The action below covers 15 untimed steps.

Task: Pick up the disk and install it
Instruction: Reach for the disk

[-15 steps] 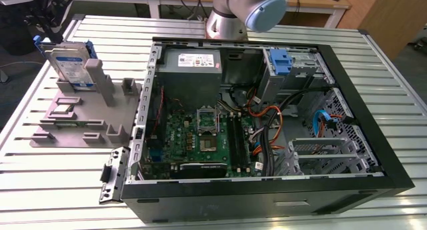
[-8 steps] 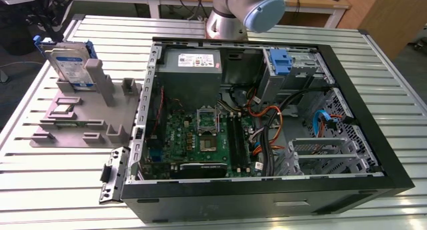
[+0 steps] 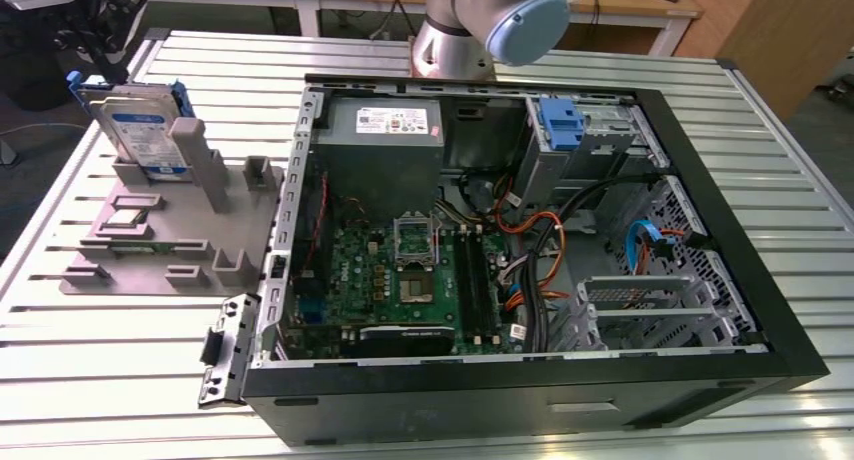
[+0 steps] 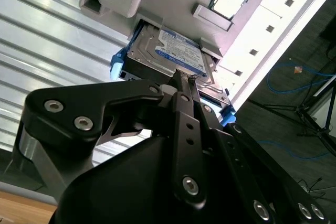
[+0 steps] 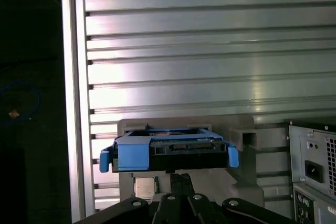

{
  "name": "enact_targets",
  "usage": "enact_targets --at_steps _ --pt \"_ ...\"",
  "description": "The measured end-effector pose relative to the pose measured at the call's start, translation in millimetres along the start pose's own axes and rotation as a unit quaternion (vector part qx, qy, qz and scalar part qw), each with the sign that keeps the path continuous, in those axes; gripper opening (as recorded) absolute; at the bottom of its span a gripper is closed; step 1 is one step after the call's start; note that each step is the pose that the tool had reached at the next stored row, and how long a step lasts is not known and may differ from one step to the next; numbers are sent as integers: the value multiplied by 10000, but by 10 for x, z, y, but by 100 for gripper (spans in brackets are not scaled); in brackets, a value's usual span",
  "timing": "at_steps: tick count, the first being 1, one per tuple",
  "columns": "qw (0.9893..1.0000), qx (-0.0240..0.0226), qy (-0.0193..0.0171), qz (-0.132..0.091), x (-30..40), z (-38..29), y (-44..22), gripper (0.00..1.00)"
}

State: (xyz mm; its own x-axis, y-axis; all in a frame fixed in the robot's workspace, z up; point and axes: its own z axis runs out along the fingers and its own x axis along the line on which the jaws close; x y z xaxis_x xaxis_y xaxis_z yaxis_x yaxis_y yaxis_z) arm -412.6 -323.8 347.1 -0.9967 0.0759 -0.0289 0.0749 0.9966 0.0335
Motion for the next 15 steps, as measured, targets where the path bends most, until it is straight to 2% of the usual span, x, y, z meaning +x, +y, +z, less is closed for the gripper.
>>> enact_targets --at_steps 4,8,12,13,15 --pt "10000 0 0 0 0 5 3 11" --pt "10000 0 0 0 5 9 59 11" --pt "10000 4 -1 -1 5 12 65 11" --pt "10000 17 -2 0 5 14 67 11" --pt "10000 83 -6 3 5 18 66 11"
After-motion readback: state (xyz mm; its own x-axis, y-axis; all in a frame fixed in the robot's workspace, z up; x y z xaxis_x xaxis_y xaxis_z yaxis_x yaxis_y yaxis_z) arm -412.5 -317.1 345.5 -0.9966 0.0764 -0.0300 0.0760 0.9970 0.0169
